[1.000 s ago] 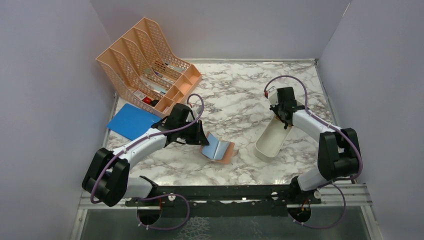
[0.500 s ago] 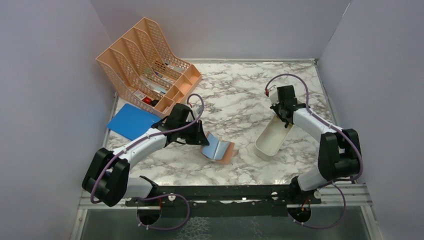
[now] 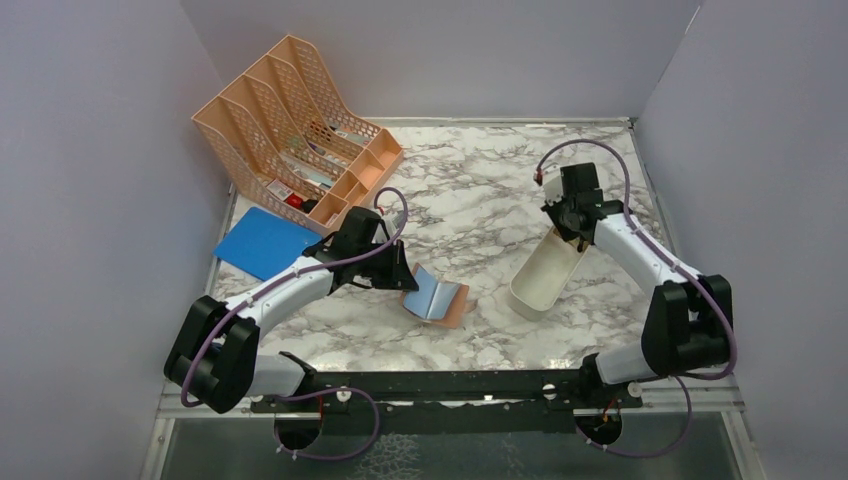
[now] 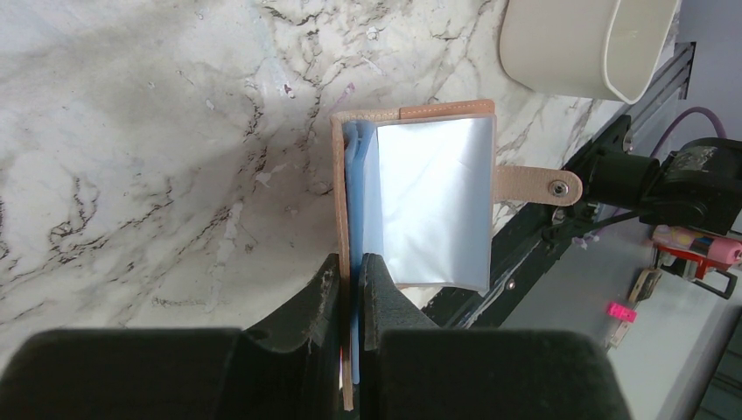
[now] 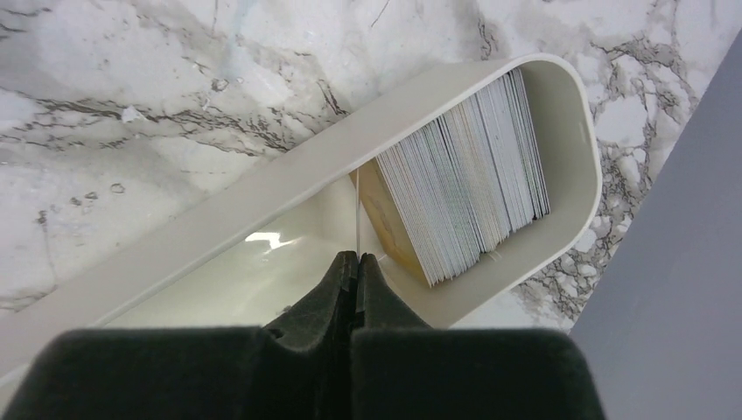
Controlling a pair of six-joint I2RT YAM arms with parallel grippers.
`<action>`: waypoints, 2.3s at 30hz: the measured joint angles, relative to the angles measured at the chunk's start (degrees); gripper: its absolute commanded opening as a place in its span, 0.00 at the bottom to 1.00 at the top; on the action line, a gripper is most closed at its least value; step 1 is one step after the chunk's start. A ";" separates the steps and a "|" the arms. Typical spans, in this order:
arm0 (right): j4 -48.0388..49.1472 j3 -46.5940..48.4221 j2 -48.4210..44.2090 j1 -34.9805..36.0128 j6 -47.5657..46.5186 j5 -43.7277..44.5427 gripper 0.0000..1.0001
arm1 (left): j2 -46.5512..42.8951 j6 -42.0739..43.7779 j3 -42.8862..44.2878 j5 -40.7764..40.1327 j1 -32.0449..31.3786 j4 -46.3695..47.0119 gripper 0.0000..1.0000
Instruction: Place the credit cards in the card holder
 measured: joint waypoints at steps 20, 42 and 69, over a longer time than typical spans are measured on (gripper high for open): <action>-10.38 15.98 -8.79 -0.02 23.76 -4.11 0.01 | 3.69 -11.37 -2.51 -0.55 0.00 15.56 0.07; 6.45 -8.76 -24.11 4.66 62.71 -40.83 0.01 | 6.93 -13.11 -8.94 -10.08 -0.17 19.19 0.45; 19.15 -13.84 -18.16 27.04 75.97 -31.10 0.01 | 2.05 -14.45 -12.79 -5.05 -0.46 28.02 0.29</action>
